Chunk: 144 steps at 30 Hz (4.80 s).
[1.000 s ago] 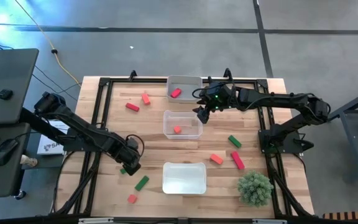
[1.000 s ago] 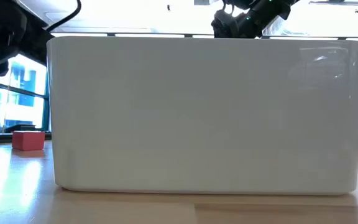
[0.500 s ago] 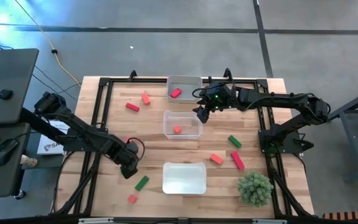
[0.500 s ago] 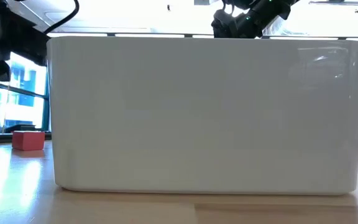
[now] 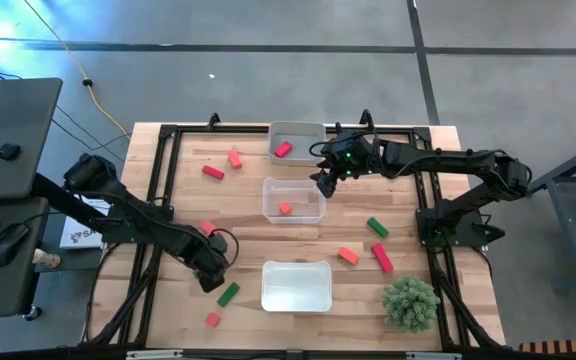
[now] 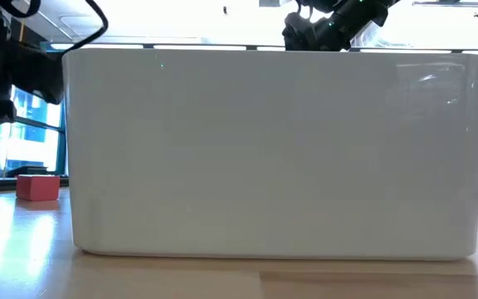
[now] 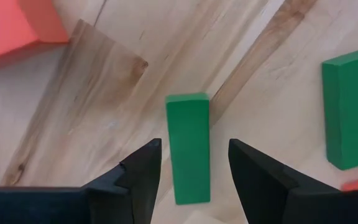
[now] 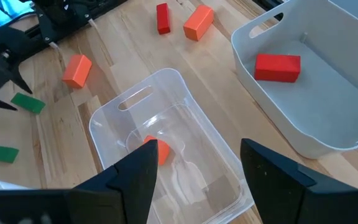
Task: Sort & place blocks by color
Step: Put the center left green block into the white bin
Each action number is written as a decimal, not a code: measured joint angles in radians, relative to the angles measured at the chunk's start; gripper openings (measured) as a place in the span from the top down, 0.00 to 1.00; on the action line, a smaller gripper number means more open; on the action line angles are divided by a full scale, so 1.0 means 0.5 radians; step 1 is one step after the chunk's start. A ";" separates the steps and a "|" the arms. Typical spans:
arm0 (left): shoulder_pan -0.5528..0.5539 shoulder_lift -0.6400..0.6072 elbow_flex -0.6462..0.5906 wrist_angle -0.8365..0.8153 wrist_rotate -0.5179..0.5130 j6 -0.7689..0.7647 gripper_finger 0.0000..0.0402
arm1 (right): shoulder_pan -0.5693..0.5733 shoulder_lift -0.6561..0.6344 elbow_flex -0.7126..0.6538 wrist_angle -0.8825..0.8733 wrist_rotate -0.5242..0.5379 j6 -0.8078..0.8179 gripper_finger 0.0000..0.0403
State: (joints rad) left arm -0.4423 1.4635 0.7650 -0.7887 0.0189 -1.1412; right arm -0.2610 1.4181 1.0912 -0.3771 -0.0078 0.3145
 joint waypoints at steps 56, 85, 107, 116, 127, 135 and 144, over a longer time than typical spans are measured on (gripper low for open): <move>-0.273 0.247 0.052 -0.017 -0.061 -0.081 0.81 | 0.000 0.000 0.000 0.015 -0.169 0.109 0.46; 0.065 0.240 0.590 -0.003 -0.616 0.765 0.80 | 0.637 0.000 0.000 0.494 0.022 1.235 0.46; 0.203 0.240 0.958 -0.046 -0.812 1.505 0.80 | 1.138 0.001 0.000 0.494 0.772 1.931 0.46; 0.278 0.239 1.026 -0.044 -0.847 1.859 0.80 | 1.274 0.022 0.002 0.507 0.976 2.108 0.46; 0.423 0.237 1.063 -0.013 -0.848 2.116 0.80 | 1.237 0.255 0.002 0.721 0.940 2.154 0.46; 0.496 0.237 1.063 0.006 -0.847 2.149 0.80 | 1.164 0.295 0.002 0.729 0.922 2.151 0.46; 0.569 0.237 1.063 0.078 -0.794 2.094 0.80 | 1.077 0.294 0.002 0.729 0.902 2.102 0.46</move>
State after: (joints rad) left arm -0.1579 1.5822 1.2964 -0.7496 -0.3780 -0.0940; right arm 0.2777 1.5654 1.0924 -0.0124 0.4432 1.3654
